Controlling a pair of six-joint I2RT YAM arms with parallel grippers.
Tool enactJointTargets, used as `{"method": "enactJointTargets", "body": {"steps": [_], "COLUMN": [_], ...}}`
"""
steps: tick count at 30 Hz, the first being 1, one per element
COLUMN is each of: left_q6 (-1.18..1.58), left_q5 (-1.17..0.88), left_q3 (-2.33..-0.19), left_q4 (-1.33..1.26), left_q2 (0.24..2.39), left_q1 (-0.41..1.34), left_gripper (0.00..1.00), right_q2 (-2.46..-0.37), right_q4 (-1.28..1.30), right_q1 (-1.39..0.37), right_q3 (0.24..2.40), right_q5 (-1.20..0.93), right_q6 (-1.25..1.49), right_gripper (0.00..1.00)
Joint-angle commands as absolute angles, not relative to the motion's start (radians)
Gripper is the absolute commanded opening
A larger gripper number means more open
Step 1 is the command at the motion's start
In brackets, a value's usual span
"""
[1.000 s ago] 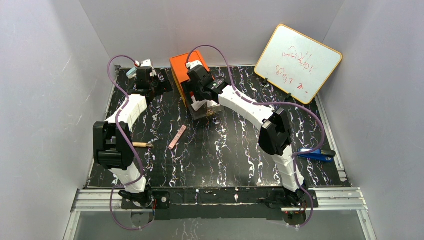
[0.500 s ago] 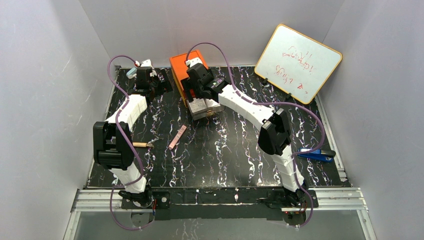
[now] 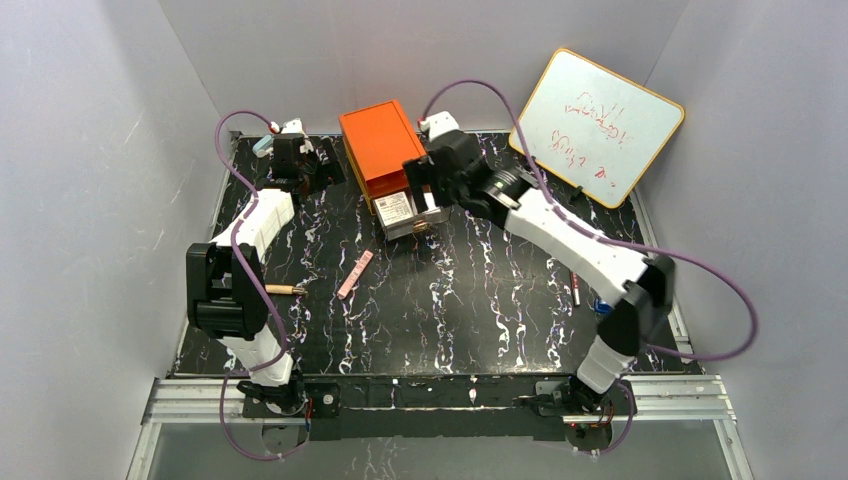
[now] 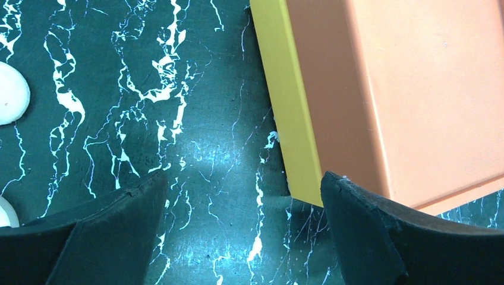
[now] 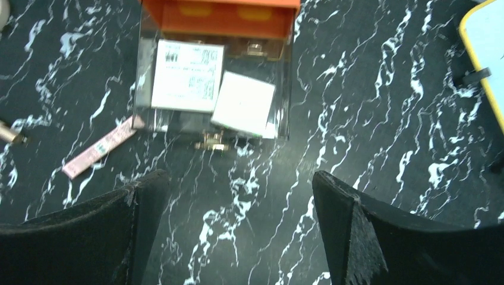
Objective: Organize the makeup
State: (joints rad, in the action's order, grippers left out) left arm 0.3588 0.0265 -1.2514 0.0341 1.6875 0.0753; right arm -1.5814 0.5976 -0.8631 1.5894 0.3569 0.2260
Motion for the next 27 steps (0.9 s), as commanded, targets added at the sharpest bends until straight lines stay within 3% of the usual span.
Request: {"method": "enactJointTargets", "body": {"steps": [1, 11, 27], "left_q6": [0.351, 0.356, 0.344], "left_q5": [0.053, 0.057, 0.064], "left_q3": [-1.262, -1.264, -1.264], "left_q4": [0.064, 0.08, 0.092], "left_q2": [1.664, 1.642, 1.643], "left_q1": [0.07, 0.07, 0.069], "left_gripper": [0.98, 0.98, 0.98], "right_q2": [-1.523, -1.613, -1.886], "right_q4": [0.523, 0.366, 0.304], "right_q1": [-0.877, -0.876, -0.826], "right_q3": [1.403, 1.307, 1.602], "right_q5": [0.211, 0.215, 0.247], "right_q6": [0.283, 0.315, 0.199], "right_gripper": [0.99, 0.99, 0.99]}}
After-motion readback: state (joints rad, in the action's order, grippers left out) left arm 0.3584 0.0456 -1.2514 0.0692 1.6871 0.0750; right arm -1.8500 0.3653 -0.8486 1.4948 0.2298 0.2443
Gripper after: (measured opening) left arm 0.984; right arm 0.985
